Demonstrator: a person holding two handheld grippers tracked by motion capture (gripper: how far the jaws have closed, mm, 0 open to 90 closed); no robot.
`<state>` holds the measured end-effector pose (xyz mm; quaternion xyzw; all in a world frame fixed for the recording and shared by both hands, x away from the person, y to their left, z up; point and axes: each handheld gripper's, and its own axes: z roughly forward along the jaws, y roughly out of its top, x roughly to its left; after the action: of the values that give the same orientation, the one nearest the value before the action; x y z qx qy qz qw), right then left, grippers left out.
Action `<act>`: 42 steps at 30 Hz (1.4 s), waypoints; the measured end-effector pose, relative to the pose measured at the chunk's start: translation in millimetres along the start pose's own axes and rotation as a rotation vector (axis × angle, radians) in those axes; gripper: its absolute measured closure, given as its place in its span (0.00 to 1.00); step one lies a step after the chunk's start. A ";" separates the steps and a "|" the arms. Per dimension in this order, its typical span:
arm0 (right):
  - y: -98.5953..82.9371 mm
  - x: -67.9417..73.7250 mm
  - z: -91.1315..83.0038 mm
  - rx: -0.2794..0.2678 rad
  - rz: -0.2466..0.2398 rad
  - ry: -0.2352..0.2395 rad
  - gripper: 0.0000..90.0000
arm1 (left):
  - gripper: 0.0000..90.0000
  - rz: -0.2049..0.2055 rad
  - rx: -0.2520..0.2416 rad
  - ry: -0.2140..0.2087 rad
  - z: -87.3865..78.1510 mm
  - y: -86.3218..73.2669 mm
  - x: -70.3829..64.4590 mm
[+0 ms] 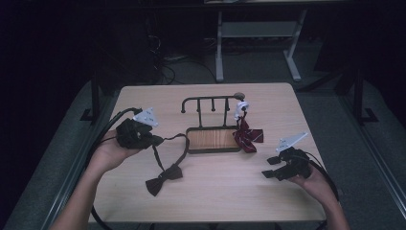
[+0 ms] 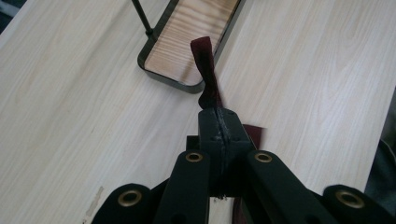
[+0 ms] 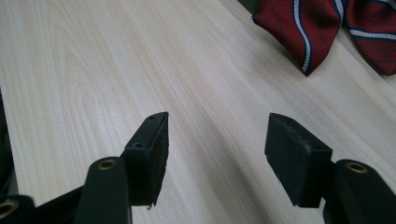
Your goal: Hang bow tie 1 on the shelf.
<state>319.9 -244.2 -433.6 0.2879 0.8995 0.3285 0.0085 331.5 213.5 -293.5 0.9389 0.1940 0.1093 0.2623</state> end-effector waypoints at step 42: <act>-2.0 -3.5 -3.0 -0.010 0.003 -0.002 0.43 | 1.00 0.001 -0.050 -0.013 -17.3 38.3 22.3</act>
<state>321.2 -249.0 -433.0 0.2893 0.8975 0.3327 0.0102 358.0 200.6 -256.1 0.9329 0.1890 0.1079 0.2869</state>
